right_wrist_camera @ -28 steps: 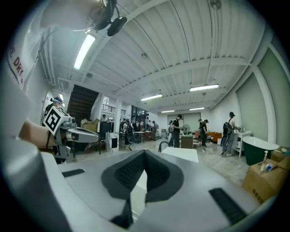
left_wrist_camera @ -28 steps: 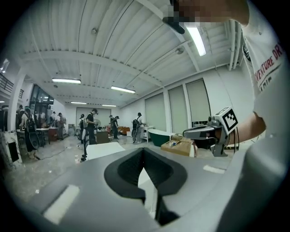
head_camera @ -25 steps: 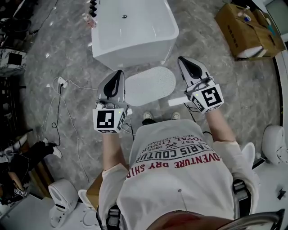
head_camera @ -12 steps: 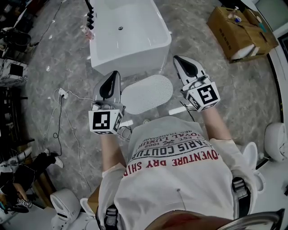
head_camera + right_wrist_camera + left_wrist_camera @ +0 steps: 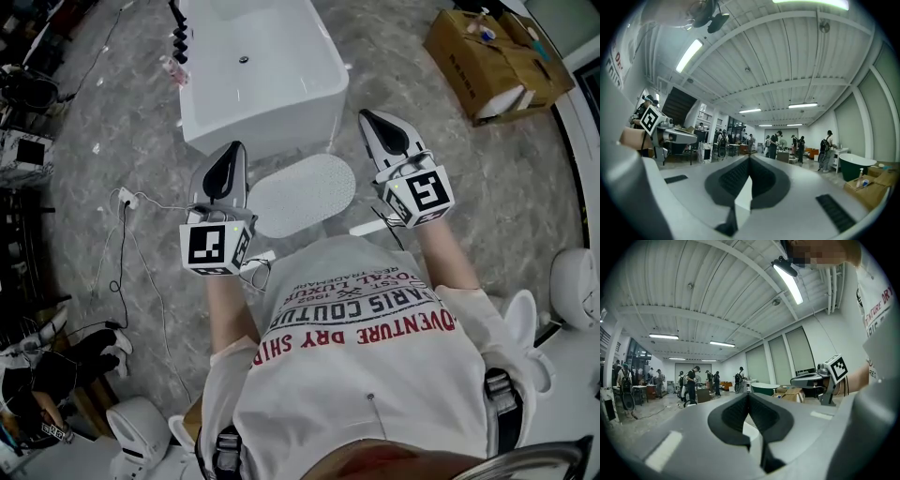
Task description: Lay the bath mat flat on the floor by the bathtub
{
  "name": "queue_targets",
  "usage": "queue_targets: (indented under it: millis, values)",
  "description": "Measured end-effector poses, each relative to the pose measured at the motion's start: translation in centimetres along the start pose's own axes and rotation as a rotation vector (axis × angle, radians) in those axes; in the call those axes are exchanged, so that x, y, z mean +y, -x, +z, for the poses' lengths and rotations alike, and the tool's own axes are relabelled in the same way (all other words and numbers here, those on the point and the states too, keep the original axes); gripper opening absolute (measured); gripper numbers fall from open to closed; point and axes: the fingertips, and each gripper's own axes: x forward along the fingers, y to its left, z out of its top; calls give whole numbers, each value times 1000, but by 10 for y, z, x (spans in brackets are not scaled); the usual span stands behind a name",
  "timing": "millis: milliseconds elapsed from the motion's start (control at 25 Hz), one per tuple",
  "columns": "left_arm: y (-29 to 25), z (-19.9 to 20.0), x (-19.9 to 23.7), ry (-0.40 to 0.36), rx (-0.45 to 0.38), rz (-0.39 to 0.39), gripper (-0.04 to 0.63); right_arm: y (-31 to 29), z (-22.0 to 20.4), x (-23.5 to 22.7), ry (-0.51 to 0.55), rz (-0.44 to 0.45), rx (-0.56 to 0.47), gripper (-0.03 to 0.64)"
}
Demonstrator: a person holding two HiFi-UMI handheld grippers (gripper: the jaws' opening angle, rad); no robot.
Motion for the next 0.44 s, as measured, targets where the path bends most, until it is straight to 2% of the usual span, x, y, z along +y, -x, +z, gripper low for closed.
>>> queue_targets:
  millis: [440]
  values:
    - [-3,1,-6,-4,1,-1,11,9,-2,-1,-5,-6,3,6]
